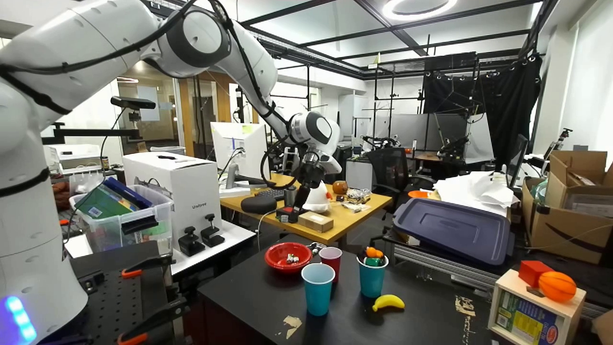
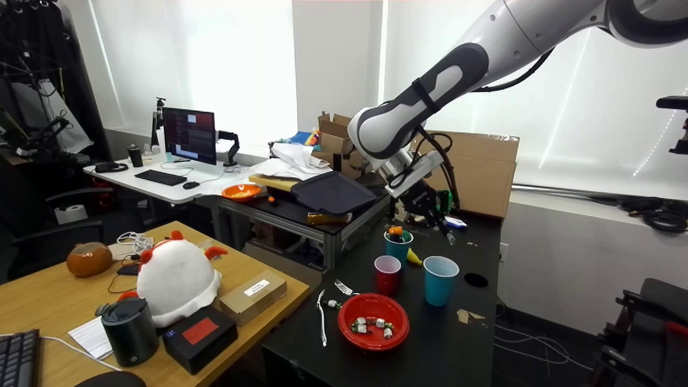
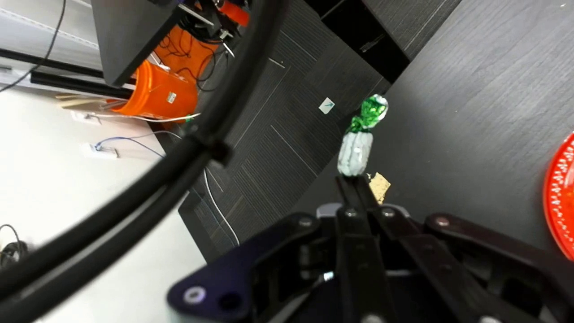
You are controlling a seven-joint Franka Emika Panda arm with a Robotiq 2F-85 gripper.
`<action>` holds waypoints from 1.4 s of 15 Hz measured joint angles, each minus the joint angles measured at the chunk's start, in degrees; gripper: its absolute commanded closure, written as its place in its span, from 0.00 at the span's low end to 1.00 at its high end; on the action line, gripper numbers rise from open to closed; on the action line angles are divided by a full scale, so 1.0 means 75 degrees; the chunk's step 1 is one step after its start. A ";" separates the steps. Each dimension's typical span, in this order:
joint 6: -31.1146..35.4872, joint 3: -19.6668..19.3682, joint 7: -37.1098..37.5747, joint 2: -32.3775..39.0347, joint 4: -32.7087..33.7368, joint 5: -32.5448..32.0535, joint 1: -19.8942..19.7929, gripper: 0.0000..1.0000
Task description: Put the sweets into the blue cup.
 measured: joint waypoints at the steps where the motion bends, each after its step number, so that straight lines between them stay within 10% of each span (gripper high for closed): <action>1: -0.0151 -0.0020 0.0177 0.0000 0.0016 -0.0023 0.0015 1.00; 21: -0.0794 -0.0171 0.1786 0.0000 0.0192 -0.2635 0.0430 1.00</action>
